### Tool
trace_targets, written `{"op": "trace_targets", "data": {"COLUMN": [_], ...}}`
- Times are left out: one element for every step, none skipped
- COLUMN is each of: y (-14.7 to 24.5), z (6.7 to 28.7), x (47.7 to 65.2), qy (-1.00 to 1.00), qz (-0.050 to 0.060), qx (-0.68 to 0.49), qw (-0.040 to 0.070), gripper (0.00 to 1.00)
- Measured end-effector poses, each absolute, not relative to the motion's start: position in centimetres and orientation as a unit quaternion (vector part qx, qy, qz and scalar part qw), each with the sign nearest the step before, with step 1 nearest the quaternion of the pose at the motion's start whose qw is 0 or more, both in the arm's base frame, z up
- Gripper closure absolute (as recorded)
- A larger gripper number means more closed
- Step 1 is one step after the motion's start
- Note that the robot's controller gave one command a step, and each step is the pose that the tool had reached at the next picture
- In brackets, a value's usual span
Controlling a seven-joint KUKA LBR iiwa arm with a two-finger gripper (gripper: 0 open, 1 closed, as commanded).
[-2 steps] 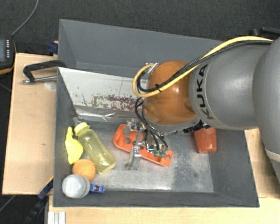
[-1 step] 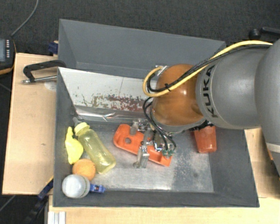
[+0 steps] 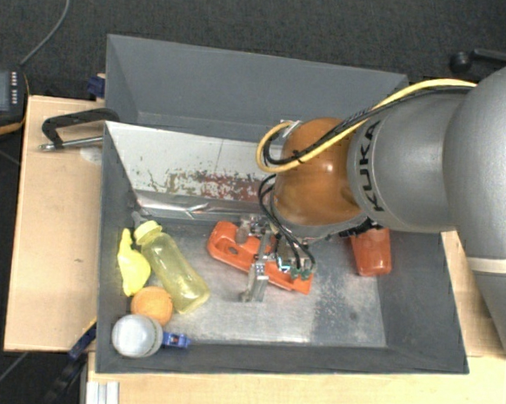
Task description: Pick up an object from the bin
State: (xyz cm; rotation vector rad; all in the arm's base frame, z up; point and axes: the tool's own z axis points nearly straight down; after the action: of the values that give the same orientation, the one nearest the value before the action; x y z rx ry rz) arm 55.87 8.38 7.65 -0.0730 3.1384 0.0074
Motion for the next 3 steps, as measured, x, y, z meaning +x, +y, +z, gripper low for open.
{"op": "trace_targets", "data": {"y": [8.5, 8.5, 8.4], "z": [7.4, 7.4, 8.5], "x": [56.2, 56.2, 55.3], "qy": [1.0, 1.0, 1.0], "qz": [0.003, 0.003, 0.003], "qx": [-0.021, -0.021, -0.022], "qw": [0.001, 0.001, 0.0], "gripper": [1.0, 1.0, 1.0]}}
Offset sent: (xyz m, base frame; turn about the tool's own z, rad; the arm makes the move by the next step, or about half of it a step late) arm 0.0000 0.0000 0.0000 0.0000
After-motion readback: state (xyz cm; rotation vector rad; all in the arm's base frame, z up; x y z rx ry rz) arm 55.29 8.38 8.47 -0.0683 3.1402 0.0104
